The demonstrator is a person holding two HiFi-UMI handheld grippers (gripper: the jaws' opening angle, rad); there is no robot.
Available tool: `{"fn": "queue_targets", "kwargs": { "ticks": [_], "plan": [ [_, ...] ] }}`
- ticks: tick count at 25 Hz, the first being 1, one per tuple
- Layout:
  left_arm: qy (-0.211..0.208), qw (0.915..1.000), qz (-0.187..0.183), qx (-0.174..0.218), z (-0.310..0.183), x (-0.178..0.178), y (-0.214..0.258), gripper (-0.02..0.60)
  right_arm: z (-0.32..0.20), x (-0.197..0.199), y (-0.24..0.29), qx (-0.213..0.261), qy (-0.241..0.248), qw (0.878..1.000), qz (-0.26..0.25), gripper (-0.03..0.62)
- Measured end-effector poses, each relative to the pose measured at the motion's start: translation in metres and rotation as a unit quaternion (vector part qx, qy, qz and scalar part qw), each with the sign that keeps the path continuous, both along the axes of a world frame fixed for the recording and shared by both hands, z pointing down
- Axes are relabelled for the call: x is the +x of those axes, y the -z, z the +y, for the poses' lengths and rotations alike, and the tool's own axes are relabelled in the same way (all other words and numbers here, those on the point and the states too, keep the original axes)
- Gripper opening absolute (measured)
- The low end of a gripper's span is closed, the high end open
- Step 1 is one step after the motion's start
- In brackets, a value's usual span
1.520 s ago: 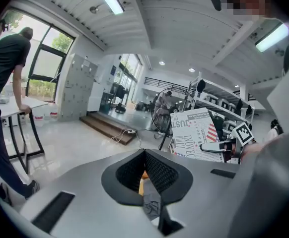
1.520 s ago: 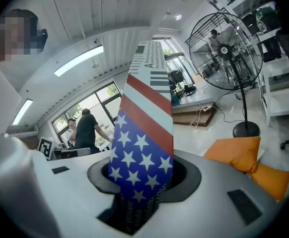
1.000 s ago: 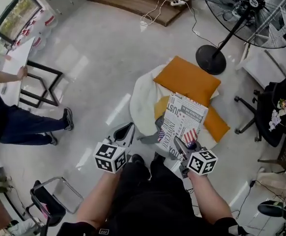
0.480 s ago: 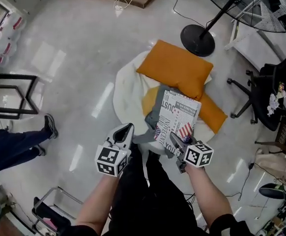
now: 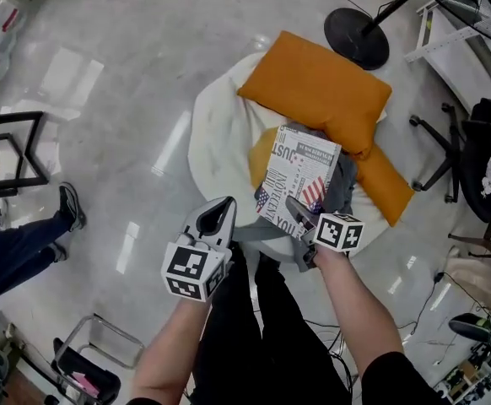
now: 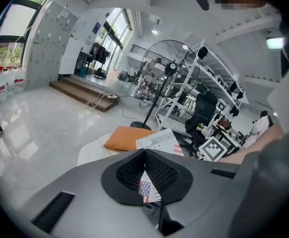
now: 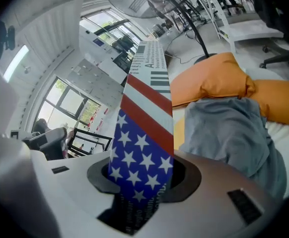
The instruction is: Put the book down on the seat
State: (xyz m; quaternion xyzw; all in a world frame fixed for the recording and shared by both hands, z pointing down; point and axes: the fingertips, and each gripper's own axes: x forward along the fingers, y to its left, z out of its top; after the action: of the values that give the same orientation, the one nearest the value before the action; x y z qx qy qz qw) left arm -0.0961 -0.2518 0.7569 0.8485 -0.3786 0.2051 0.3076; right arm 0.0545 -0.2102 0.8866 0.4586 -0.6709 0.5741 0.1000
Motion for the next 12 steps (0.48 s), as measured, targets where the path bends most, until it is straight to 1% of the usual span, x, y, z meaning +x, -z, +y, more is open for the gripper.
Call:
{"fn": "queue_targets", "kwargs": {
  "ticks": [2,5,12],
  "plan": [
    [-0.011,0.9999,-0.009,0.0,-0.007,-0.001,-0.018,0.003,-0.008,-0.007,-0.03,-0.016,-0.003,1.0,-0.005,0.173],
    [-0.019,0.9997,-0.015,-0.002,-0.015,-0.002,-0.042,0.003,-0.023,-0.016,-0.065,-0.023,0.012,1.0,0.003,0.173],
    [-0.021,0.9993,-0.027,-0.017,-0.025,-0.007,-0.073,0.003,-0.049,-0.025,-0.121,-0.053,0.05,0.997,0.02,0.175]
  ]
}}
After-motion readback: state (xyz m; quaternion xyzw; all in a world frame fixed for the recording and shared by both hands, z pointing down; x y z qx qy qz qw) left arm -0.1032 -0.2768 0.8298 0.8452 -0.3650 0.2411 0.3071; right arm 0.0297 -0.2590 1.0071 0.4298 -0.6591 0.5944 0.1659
